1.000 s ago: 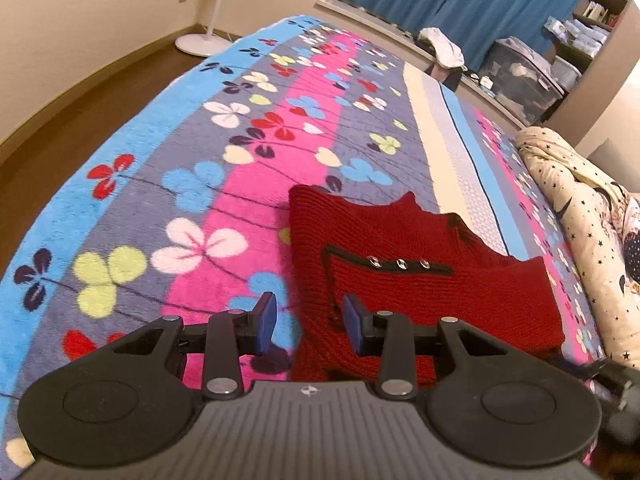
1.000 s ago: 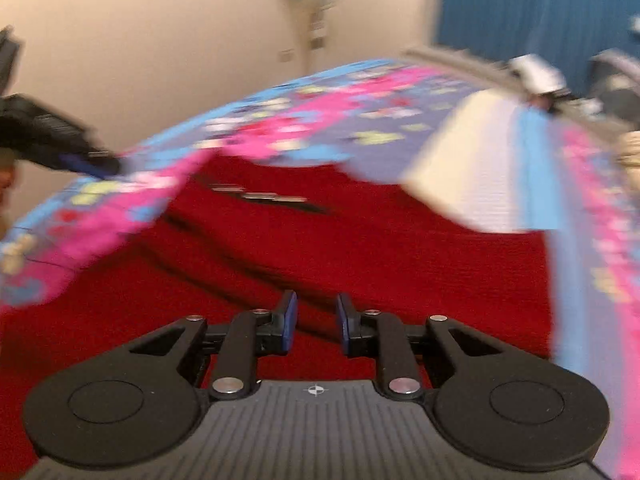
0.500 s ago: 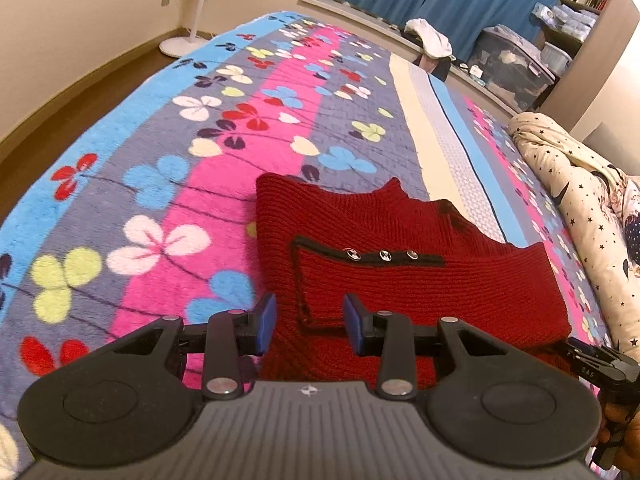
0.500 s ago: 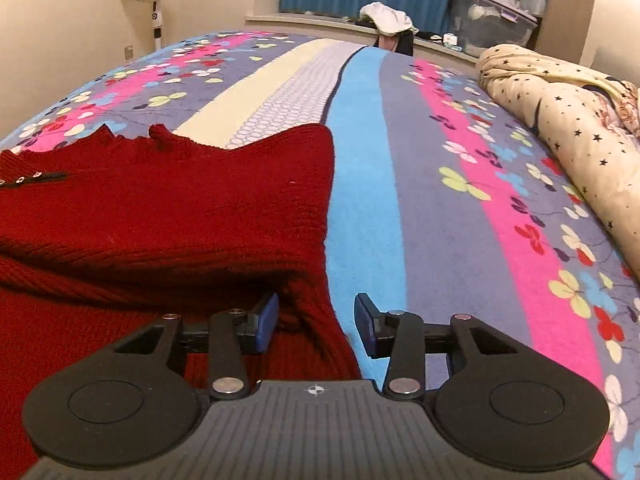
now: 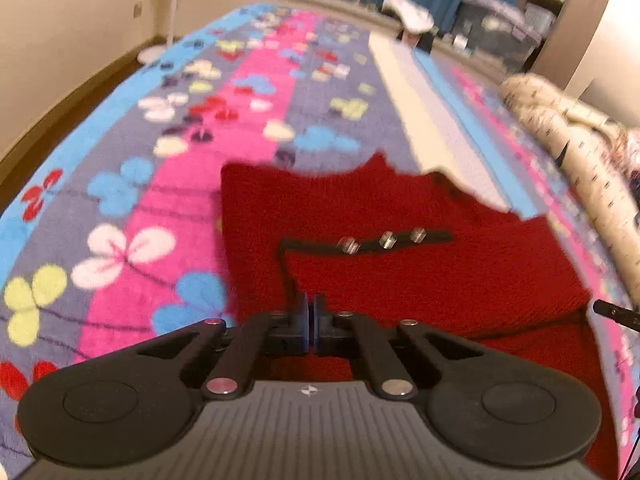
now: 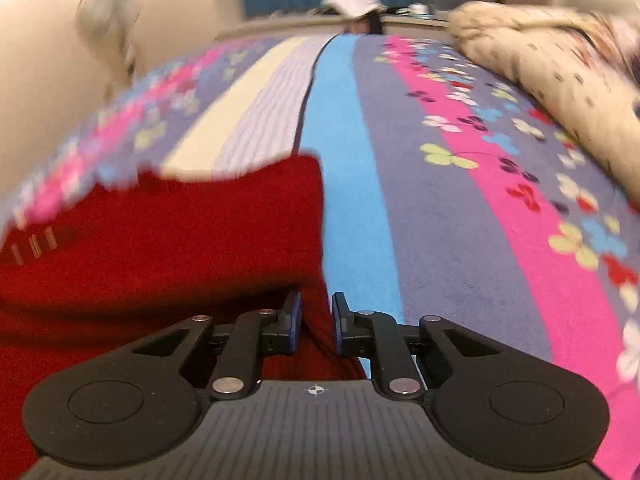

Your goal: Fold small clothes

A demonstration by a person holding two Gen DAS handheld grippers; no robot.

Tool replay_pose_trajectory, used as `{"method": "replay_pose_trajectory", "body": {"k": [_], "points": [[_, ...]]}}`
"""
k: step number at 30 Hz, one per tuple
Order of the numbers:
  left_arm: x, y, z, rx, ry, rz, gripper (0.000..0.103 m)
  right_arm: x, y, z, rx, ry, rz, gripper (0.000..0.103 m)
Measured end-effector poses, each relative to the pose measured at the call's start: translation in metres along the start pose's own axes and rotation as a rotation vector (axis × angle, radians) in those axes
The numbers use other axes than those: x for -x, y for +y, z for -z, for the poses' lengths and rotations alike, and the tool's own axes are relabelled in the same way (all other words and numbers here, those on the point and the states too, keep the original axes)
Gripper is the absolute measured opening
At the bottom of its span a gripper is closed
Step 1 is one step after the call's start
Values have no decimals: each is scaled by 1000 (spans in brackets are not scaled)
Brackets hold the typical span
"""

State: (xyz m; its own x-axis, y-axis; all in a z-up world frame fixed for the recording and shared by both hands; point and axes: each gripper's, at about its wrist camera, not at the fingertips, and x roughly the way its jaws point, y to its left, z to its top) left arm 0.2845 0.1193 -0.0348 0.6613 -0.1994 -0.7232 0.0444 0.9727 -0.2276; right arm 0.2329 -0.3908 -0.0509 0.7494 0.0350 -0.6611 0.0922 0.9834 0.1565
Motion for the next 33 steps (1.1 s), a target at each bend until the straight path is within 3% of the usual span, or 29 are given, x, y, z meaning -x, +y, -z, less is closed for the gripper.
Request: {"method": "replay_pose_trajectory", "body": {"k": [6, 8, 10, 11, 12, 13, 14, 17, 20, 23, 29, 33], "points": [[7, -5, -5, -3, -36, 15, 2, 30, -1, -6, -40, -165, -100, 22], [7, -6, -5, -1, -44, 15, 2, 12, 6, -7, -14, -147, -108, 24], [5, -8, -3, -16, -36, 19, 4, -12, 13, -5, 38, -74, -65, 24], [2, -9, -1, -40, -13, 1, 5, -26, 15, 0, 66, -16, -12, 28], [-7, -10, 3, -78, 45, -36, 6, -37, 15, 5, 82, 32, 29, 39], [-15, -10, 8, -107, 99, -72, 6, -40, 12, 6, 55, 39, 27, 39], [-16, -10, 11, -118, 104, -84, 6, -36, 9, 3, 17, 31, 10, 38], [-7, -13, 7, -118, 53, -68, 7, -23, 8, 0, 18, -37, -7, 37], [-11, -14, 9, -123, 68, -86, 8, -38, 6, 7, 36, 38, 19, 40], [-9, -18, 13, -151, 54, -112, 8, -28, 7, 4, -3, -19, 16, 40], [11, -20, 13, -151, 13, -95, 10, 12, 7, 7, -12, -111, 13, 42], [27, -24, 20, -162, -9, -91, 21, 57, 8, 8, 8, -249, 6, 42]]}}
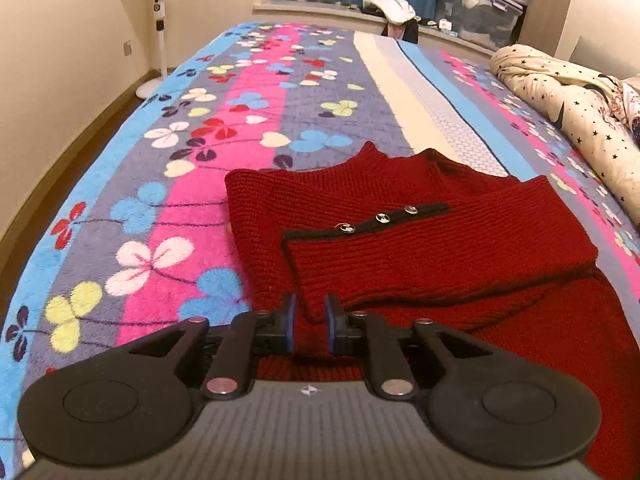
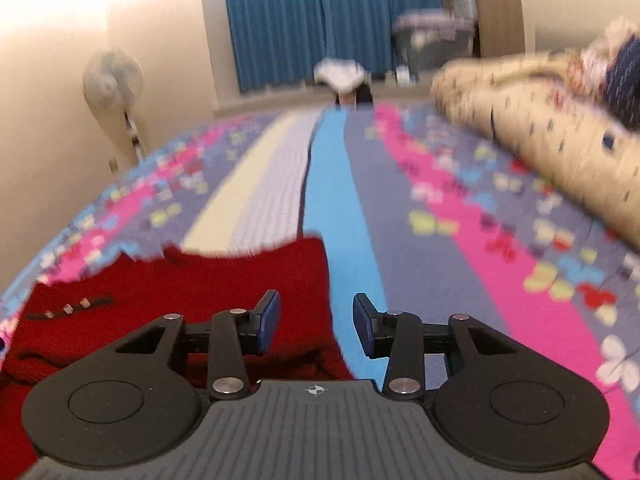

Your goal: Fold small clothes

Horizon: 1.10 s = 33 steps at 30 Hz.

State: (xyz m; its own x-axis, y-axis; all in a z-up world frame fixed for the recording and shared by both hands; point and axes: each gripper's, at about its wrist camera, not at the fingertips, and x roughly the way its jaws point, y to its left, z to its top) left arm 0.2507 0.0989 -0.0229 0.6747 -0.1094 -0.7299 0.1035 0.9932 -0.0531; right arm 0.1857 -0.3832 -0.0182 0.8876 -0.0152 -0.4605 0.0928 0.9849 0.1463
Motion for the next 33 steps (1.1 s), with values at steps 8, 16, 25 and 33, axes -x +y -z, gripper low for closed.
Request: {"method": "replay_pose_trajectory", "body": {"k": [8, 16, 25, 33], "points": [[45, 6, 25, -33, -49, -3, 24, 89, -9, 7, -68, -137, -15, 42], [103, 35, 55, 29, -94, 16, 24, 146, -35, 31, -55, -114, 6, 42], [145, 53, 126, 113, 23, 57, 24, 156, -83, 80, -36, 208, -18, 44], [148, 57, 169, 247, 168, 86, 27, 150, -118, 107, -199, 372, -80, 44]]}}
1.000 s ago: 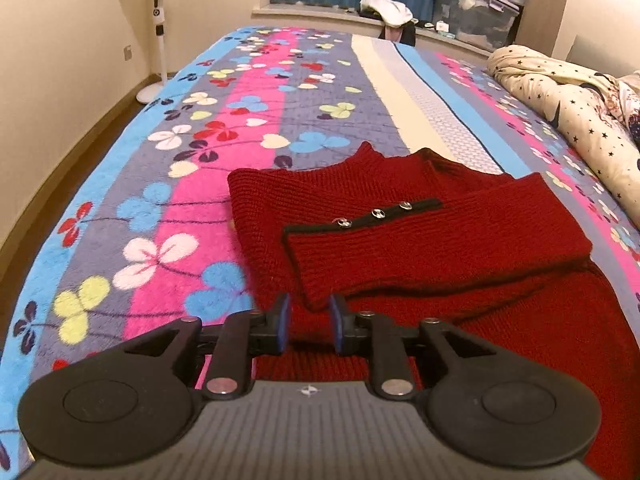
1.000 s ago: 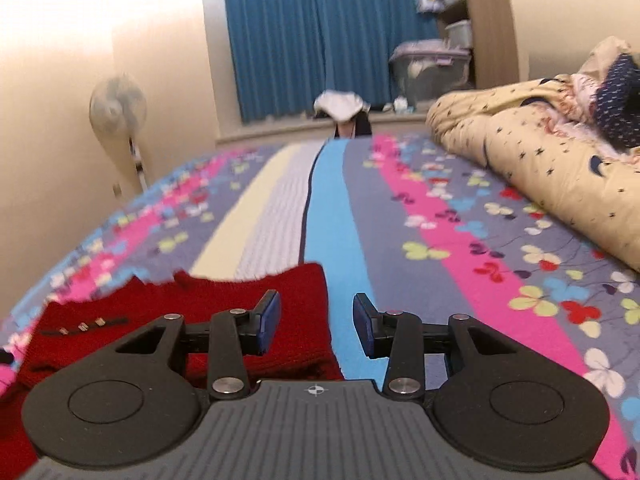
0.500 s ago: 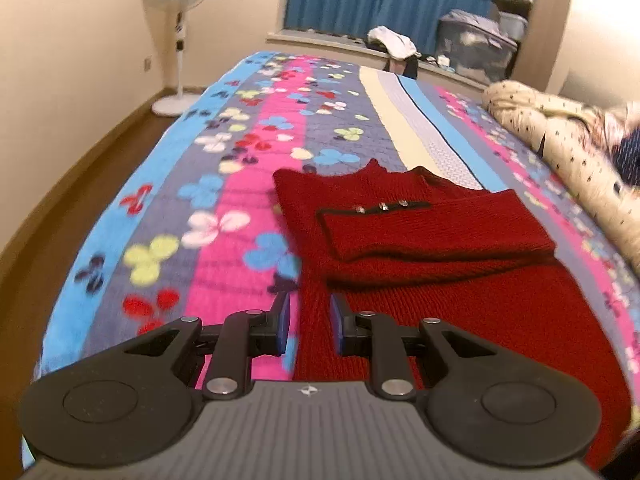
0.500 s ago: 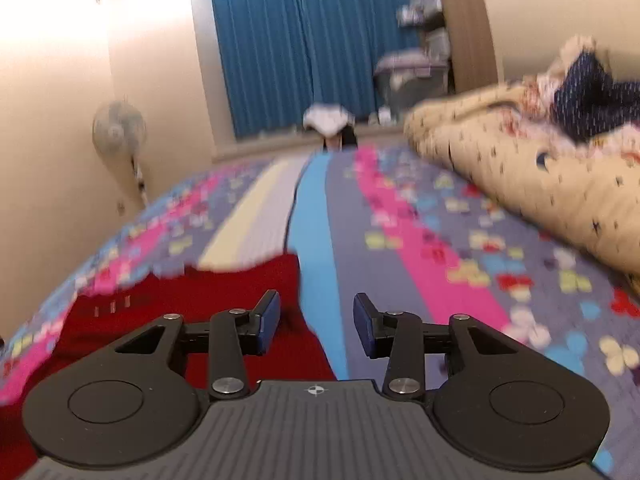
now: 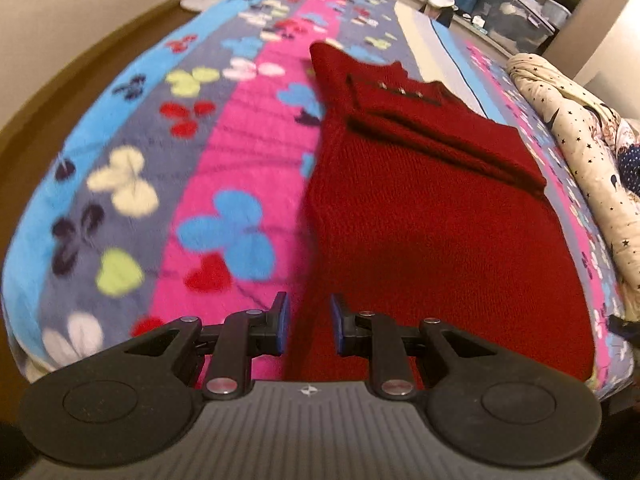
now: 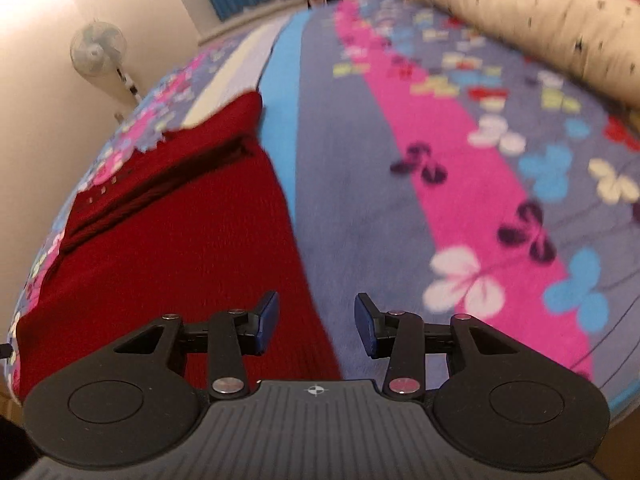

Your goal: Fold small clothes

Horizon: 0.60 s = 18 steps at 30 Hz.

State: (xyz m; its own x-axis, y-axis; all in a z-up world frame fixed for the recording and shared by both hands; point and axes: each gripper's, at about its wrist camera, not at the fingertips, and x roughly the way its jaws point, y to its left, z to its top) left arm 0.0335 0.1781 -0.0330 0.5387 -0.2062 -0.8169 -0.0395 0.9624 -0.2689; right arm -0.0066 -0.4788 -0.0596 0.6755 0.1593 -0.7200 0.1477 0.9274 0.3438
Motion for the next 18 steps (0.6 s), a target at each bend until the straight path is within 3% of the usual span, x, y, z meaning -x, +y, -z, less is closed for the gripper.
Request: {"method": "replay_pose_trajectory", "body": {"k": [3, 12, 18], "points": [[-2, -7, 9, -17, 20, -30, 33, -14, 9, 3, 45, 75, 31, 44], [-19, -3, 20, -15, 119, -81, 33, -32, 10, 15, 58, 220, 22, 44], [-28, -5, 25, -39, 168, -88, 36, -38, 18, 21, 102, 255, 30, 45]]}}
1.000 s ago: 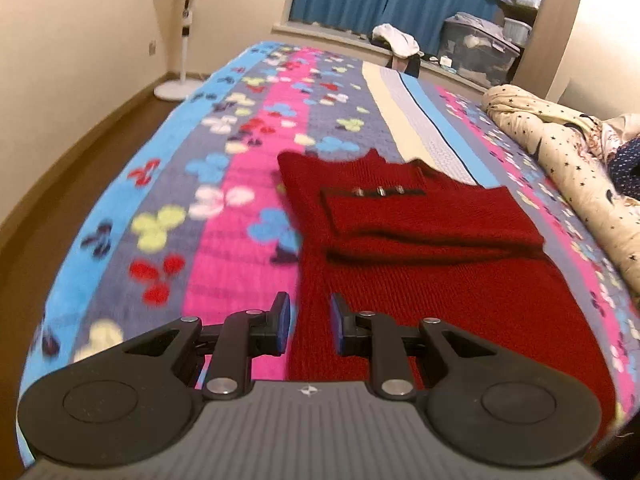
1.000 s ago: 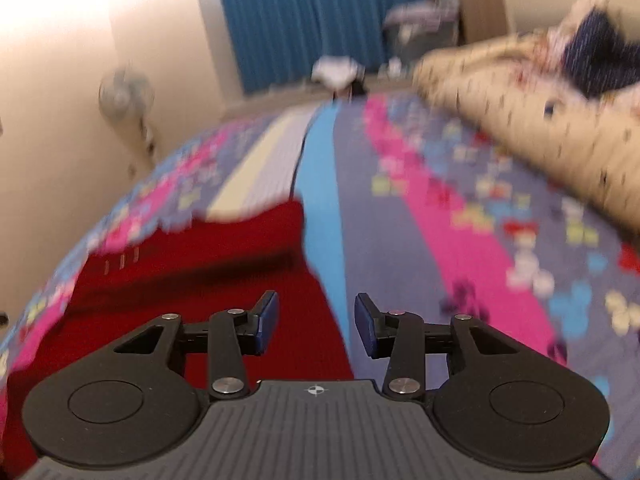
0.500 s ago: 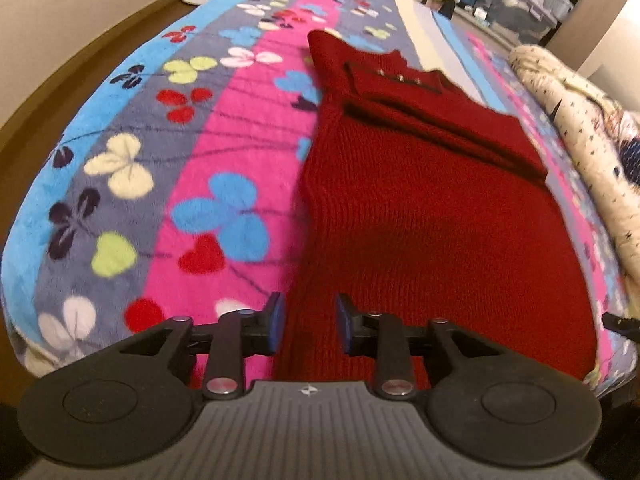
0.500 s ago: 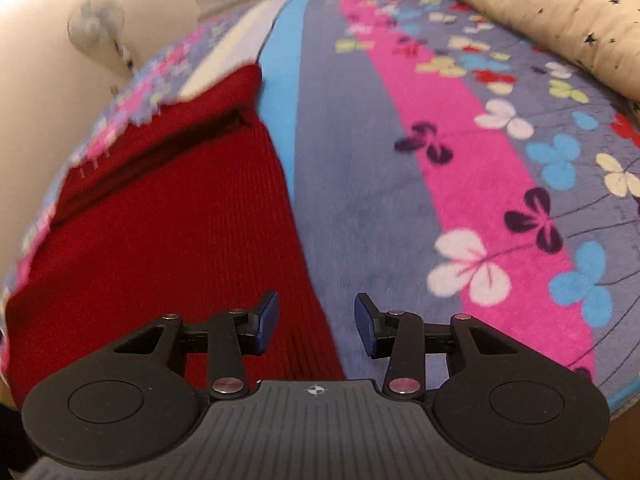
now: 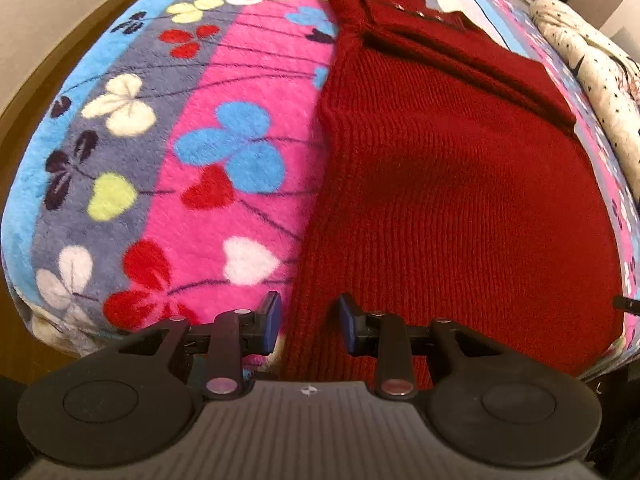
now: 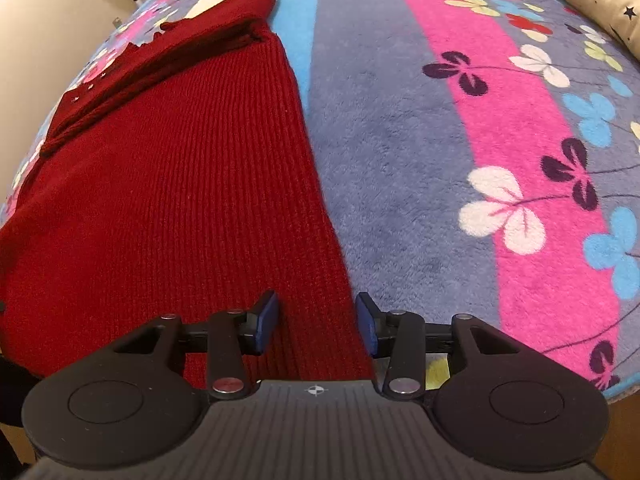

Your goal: Fold small clothes

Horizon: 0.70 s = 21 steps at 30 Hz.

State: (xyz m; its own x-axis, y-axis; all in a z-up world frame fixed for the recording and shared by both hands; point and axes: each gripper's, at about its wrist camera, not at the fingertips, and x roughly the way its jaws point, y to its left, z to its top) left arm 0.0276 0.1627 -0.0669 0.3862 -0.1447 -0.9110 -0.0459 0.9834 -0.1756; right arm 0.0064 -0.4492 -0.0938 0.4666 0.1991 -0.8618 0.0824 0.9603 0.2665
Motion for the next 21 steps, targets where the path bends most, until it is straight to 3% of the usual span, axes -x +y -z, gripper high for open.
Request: {"method": "replay_pose_trajectory", "body": {"k": [5, 7, 8, 10, 14, 21], "points": [[-2, -1, 1, -14, 5, -6, 37, 0, 2, 0, 16, 4, 1, 43], [-1, -1, 1, -10, 5, -4, 36, 0, 3, 0, 31, 4, 1, 33], [-1, -2, 1, -11, 5, -3, 34, 0, 4, 0, 38, 3, 0, 29], [0, -4, 2, -25, -2, 7, 18, 1, 5, -1, 48, -3, -5, 22], [5, -9, 3, -40, -38, 11, 13, 7, 6, -2, 53, -37, -34, 19], [27, -4, -2, 21, -149, 130, 12, 37, -7, -10, -34, -200, -197, 16]]}}
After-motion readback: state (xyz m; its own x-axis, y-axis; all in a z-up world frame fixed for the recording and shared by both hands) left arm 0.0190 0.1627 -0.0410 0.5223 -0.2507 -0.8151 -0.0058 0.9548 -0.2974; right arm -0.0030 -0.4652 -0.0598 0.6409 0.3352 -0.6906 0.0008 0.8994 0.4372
